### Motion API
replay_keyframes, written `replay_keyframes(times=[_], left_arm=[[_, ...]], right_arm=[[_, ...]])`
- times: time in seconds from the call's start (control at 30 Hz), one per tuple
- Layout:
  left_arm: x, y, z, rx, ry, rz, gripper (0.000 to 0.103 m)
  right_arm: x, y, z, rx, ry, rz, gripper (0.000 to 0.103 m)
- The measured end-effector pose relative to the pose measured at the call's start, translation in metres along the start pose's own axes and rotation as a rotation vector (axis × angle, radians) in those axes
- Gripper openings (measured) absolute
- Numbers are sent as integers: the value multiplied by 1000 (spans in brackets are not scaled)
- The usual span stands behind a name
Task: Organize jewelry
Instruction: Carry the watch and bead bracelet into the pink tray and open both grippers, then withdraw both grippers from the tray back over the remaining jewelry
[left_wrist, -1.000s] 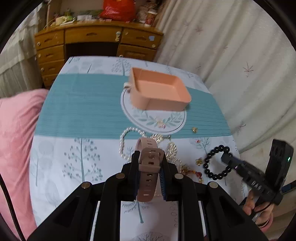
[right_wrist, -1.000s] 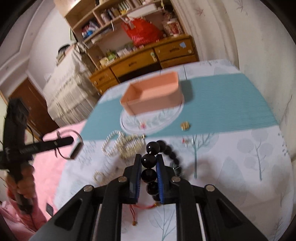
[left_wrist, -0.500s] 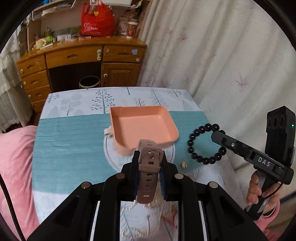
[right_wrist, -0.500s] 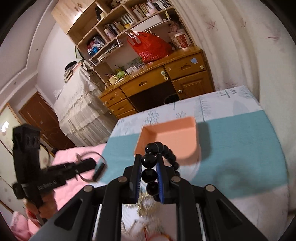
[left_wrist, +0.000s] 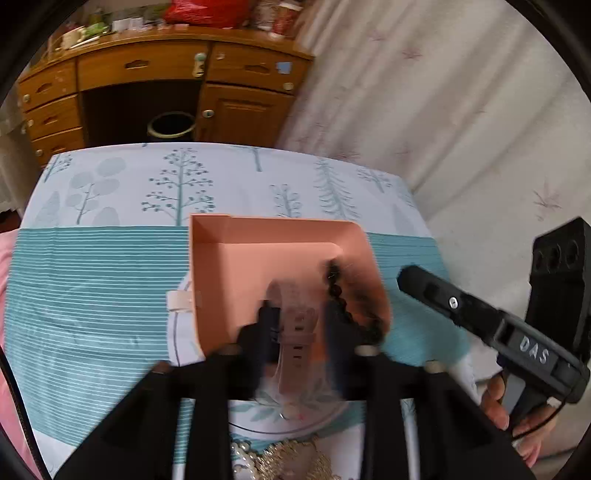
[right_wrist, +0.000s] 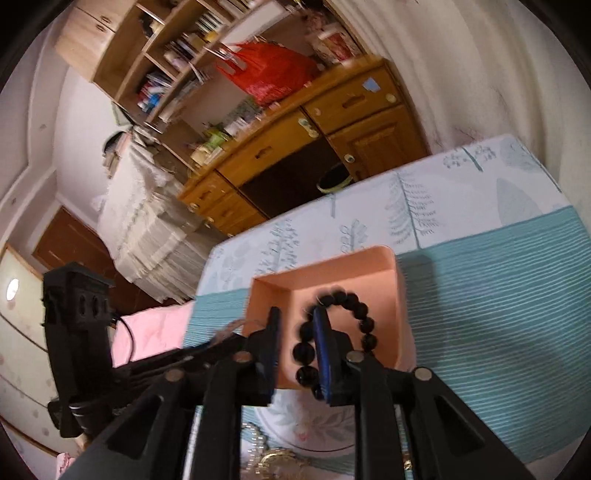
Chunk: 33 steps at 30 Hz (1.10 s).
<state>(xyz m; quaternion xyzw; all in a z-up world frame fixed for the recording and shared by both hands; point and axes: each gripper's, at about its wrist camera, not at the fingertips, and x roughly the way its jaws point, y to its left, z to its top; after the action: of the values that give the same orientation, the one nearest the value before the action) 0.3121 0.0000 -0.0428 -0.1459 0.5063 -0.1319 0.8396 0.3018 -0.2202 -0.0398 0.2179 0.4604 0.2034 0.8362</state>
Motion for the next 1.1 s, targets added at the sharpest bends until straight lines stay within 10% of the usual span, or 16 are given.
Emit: replay_keyframes(times=[0.07,0.5,0.77,1.1], left_arm=[[0,3,1,-10,-20,7,78],[-46,5,-15,21,-43,119,81],[-119,-24,-50,103,-117,136,86],[-175,-46,-112,173,-163,190,89]], right_arm=[[1,-1,-1,1,4,-21,38],[-45,29,-19,-98,-37,-92,41],[-117,84,-44,-226,-137,-114,73],[-167,122,-98,-322,-147,-180,76]])
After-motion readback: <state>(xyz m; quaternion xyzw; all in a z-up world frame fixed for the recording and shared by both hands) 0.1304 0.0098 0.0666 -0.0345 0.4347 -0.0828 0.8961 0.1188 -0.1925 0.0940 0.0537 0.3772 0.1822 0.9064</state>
